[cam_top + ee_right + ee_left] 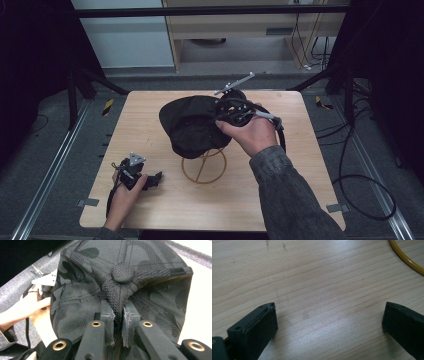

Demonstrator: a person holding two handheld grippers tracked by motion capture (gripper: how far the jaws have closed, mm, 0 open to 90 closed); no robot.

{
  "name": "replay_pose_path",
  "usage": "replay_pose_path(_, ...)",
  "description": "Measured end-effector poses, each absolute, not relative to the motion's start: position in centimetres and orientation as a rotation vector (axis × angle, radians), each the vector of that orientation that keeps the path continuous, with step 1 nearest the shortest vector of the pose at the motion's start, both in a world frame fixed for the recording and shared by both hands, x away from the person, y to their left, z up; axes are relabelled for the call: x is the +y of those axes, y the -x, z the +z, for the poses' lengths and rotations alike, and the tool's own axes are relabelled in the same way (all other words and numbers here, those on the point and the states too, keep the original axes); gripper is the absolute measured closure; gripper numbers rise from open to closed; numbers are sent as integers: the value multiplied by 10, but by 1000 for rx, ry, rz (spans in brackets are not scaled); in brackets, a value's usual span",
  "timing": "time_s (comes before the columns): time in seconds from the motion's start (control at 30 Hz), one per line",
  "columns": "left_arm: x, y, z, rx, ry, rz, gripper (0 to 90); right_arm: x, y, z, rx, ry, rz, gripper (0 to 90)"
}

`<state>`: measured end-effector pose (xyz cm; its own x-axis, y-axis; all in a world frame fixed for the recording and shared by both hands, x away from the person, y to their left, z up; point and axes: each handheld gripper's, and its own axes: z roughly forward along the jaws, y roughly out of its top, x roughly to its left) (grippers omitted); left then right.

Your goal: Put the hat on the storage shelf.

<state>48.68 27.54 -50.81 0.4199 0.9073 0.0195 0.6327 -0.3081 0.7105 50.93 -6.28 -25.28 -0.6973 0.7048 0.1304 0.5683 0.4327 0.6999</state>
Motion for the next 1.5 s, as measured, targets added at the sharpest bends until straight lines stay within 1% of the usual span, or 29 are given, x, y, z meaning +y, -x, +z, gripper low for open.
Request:
replay_pose_path(0.1, 275, -487, -508, 1297, -2048, 565, 0, -61, -510, -252, 2493, -1118, 1107, 825)
replay_pose_path(0.2, 275, -487, -508, 1299, -2049, 565, 0, -61, -510, -249, 2487, -1112, 1107, 850)
replay_pose_path(0.63, 275, -487, -508, 1298, -2050, 565, 0, -73, -501, -241, 2481, -1130, 1120, 846)
replay_pose_path(1.03, 275, -487, -508, 1298, -2050, 564, 0, -79, -502, -253, 2508, -1139, 1109, 839)
replay_pose_path(1.13, 275, -487, -508, 1298, -2050, 564, 0, -77, -502, -254, 2513, -1111, 1112, 826)
replay_pose_path(1.3, 275, -487, -508, 1298, -2050, 565, 0, -71, -504, -254, 2466, -1079, 1154, 708)
replay_pose_path(1.5, 275, -487, -508, 1298, -2050, 564, 0, -67, -507, -255, 2450, -1073, 1151, 677)
